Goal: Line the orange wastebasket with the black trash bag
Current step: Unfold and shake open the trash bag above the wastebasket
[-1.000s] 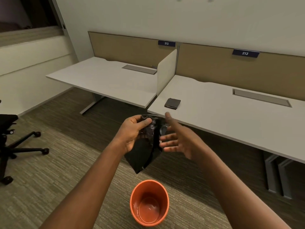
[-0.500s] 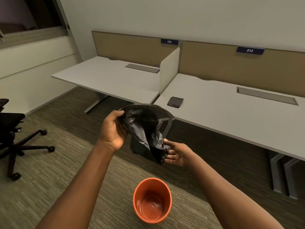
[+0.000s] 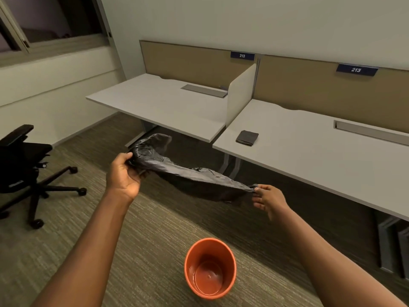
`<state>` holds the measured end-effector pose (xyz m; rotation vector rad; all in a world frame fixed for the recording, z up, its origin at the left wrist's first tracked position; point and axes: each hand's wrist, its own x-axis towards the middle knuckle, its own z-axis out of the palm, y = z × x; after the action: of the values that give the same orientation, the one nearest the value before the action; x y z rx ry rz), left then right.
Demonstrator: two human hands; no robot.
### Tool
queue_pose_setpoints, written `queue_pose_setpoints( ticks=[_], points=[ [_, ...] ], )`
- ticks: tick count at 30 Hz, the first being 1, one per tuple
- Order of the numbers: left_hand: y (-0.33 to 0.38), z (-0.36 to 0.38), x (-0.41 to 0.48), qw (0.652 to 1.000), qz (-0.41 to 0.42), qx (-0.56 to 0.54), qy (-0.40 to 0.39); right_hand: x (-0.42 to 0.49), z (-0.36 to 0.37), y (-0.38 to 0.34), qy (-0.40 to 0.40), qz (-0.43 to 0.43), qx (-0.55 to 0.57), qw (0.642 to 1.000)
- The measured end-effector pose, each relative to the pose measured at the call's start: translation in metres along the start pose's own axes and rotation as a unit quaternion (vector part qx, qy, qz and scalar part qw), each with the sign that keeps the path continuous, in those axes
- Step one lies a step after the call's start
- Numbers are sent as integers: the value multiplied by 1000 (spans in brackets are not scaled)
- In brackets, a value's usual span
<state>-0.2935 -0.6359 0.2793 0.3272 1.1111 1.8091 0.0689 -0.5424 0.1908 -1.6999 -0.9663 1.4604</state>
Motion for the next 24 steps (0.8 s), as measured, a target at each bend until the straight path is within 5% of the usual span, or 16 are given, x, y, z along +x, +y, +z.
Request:
queue_pose_setpoints(
  ticks=[5,8,10,13,16,24],
  points=[
    [-7,14,-1,1000,0,24,-20,3,-2,15,32,34,-114,992],
    [-12,29,-5,996,6,60,-63,-11,9,2,69,-94,-244,963],
    [-17,41,-13,987,6,113,-115,-30,23,-22,0,-166,-205,965],
    [-27,56,-26,953,-1,218,-212,-61,44,-69,-206,-107,-55,971],
    [-42,65,-37,900,29,334,-278,-77,59,-96,-326,-75,-14,942],
    [-59,65,-50,834,35,469,-289,-74,73,-93,-278,-116,-73,951]
  ],
)
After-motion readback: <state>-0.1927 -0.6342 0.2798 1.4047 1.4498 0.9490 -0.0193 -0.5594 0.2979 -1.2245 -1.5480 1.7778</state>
